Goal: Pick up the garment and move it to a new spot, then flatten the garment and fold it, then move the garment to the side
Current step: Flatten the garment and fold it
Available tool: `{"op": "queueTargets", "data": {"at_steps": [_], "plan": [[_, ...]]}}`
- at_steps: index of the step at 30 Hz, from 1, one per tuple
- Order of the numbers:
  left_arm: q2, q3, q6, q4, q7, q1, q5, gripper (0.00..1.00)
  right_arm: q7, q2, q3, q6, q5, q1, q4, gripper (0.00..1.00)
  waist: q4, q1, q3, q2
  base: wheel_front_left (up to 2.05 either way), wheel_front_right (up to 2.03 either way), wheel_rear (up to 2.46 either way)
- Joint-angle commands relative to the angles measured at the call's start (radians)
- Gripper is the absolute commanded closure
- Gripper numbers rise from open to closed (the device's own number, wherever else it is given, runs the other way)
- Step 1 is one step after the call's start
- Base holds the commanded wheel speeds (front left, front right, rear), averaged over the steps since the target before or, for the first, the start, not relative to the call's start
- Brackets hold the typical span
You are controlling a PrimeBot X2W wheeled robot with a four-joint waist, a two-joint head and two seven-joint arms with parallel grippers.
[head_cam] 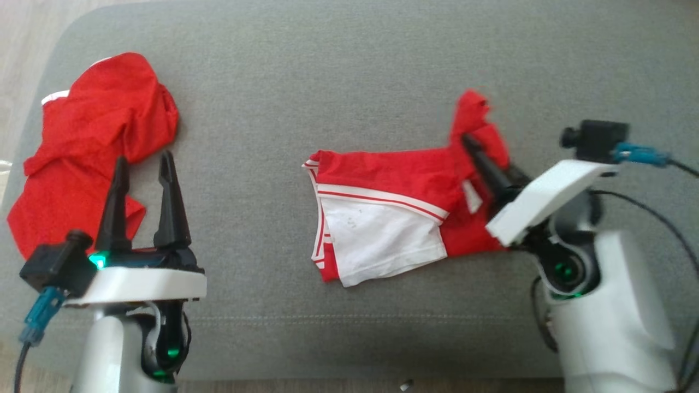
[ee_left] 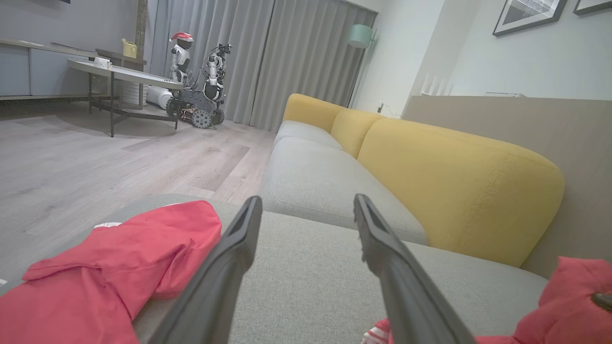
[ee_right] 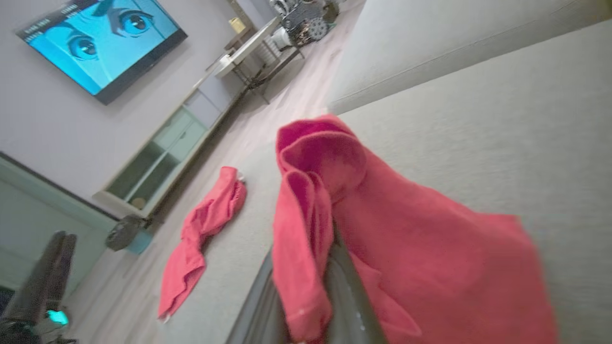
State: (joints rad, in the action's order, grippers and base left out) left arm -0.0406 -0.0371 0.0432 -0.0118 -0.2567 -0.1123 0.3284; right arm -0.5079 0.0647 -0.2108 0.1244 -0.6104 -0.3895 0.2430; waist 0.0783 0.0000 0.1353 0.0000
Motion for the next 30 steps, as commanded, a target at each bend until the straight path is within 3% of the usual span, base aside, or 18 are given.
{"op": "queueTargets", "data": {"at_steps": [1, 8, 16, 17, 18, 25, 30], "plan": [[-0.010, 0.023, -0.005, 0.030, -0.005, -0.023, 0.003, 0.00, 0.011, -0.014, -0.045, 0.006, -0.043, -0.035, -0.025, 1.00, 0.007, 0.0000, -0.001, 0.0000, 0.00, 0.00, 0.00], [-0.010, 0.020, -0.006, 0.021, -0.005, -0.016, 0.009, 0.00, 0.109, -0.014, -0.212, 0.006, -0.184, -0.069, 0.113, 1.00, 0.038, 0.0000, -0.009, 0.0000, 0.00, 0.00, 0.00], [-0.010, 0.003, -0.010, 0.020, -0.005, -0.007, 0.013, 0.00, 0.258, -0.014, -0.362, 0.006, -0.252, -0.140, 0.299, 1.00, 0.087, 0.0000, -0.011, 0.0000, 0.00, 0.00, 0.00], [-0.010, 0.002, -0.011, 0.020, -0.005, -0.005, 0.013, 0.00, 0.276, -0.014, -0.379, 0.006, -0.252, -0.154, 0.332, 0.12, 0.092, 0.0000, -0.011, 0.0000, 0.00, 0.00, 0.00], [-0.010, 0.004, -0.011, 0.020, -0.005, -0.003, 0.012, 0.00, 0.289, -0.014, -0.396, 0.006, -0.251, -0.166, 0.367, 0.00, 0.096, 0.0000, -0.011, 0.0000, 0.00, 0.00, 0.00], [-0.010, 0.024, -0.011, 0.021, -0.005, 0.007, 0.010, 0.00, 0.366, -0.014, -0.481, 0.006, -0.289, -0.237, 0.468, 0.00, 0.097, 0.0000, -0.008, 0.0000, 0.00, 0.00, 0.00], [-0.010, 0.030, -0.009, 0.022, -0.005, 0.003, 0.008, 0.00, 0.434, -0.014, -0.479, 0.006, -0.297, -0.297, 0.487, 0.00, 0.067, 0.0000, -0.007, 0.0000, 0.00, 0.00, 0.00]]}}
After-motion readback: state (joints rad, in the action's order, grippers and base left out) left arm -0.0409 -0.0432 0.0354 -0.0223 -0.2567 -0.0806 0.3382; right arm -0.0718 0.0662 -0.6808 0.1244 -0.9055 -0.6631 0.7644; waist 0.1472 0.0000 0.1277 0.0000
